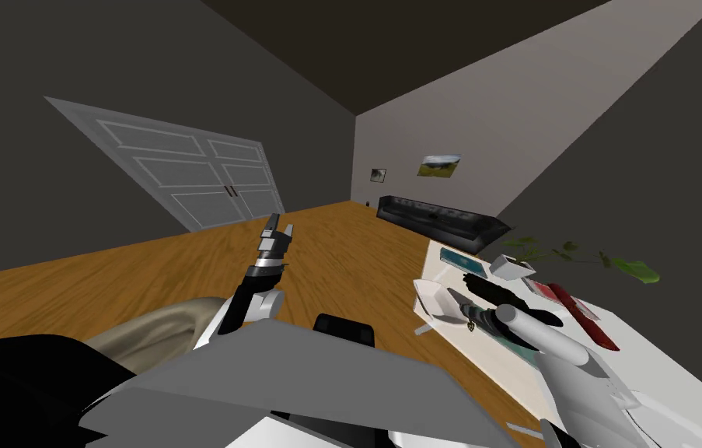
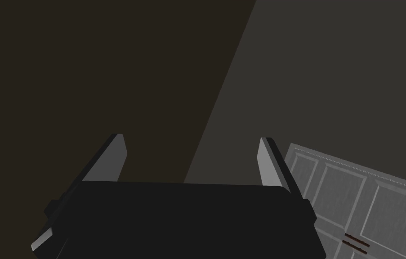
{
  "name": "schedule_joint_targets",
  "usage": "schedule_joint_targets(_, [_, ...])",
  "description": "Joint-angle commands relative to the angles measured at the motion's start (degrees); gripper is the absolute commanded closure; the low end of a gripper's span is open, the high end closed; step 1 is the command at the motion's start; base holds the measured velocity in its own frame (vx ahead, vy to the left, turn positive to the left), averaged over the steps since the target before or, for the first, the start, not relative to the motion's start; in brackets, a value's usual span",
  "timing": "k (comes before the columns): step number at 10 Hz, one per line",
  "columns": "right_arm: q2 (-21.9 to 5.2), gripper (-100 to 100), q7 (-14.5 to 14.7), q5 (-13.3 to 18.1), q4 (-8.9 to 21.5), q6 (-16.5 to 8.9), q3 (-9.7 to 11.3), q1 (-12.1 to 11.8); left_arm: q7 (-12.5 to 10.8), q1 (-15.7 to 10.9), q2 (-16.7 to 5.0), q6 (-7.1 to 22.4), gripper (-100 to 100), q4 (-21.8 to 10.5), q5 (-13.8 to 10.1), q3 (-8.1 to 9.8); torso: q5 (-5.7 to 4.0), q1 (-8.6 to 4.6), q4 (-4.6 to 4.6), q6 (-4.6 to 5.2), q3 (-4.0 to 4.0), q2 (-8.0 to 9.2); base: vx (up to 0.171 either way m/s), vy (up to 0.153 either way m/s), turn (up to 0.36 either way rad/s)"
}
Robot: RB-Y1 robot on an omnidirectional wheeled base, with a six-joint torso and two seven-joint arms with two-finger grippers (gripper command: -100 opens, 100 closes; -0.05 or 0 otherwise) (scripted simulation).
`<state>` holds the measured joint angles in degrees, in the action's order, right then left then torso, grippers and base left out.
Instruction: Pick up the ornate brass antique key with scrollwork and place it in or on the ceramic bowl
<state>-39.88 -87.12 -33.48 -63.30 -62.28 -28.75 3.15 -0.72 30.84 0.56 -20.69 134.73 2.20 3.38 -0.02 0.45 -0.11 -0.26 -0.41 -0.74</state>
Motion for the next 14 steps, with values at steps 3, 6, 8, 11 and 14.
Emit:
schedule_joint_targets(3, [-0.04,100,-0.91,-1.48,0.3,0.01,-0.48,0.63,0.0,-0.01,0.0,0.0,0,0.0,0.0,0.0,-0.02,-0.05,0.03,0.07,0.11,0.21,0.083,0.119,0.077])
schedule_joint_targets(6, [0.05,-100,-0.96,-1.61,0.27,0.07,-0.45,0.77,0.0,-0.01,-0.01,0.0,0,0.0,0.0,0.01,-0.12,-0.65,0.1,0.27,0.37,0.68,0.006,0.007,0.001])
schedule_joint_targets(8, [0.05,-100,-0.96,-1.61,0.27,0.07,-0.45,0.77,0.0,-0.01,-0.01,0.0,0,-0.01,0.0,0.01,-0.13,-0.69,0.12,0.27,0.4,0.73,0.0,0.0,0.0])
schedule_joint_targets(11, [3.21,-100,-5.43,2.98,-4.84,-4.14,-1.68,-0.08,0.0,-0.04,-0.02,0.01,0,-0.01,0.0,0.01,-0.21,-1.18,0.15,0.24,0.54,1.0,-0.057,-0.135,0.245])
schedule_joint_targets(14, [6.35,-100,-10.41,7.32,-9.97,-8.34,-2.92,-0.96,0.0,-0.03,-0.03,0.01,0,-0.01,0.0,0.03,-0.33,-1.63,0.18,0.29,0.61,1.12,-0.104,-0.216,0.436])
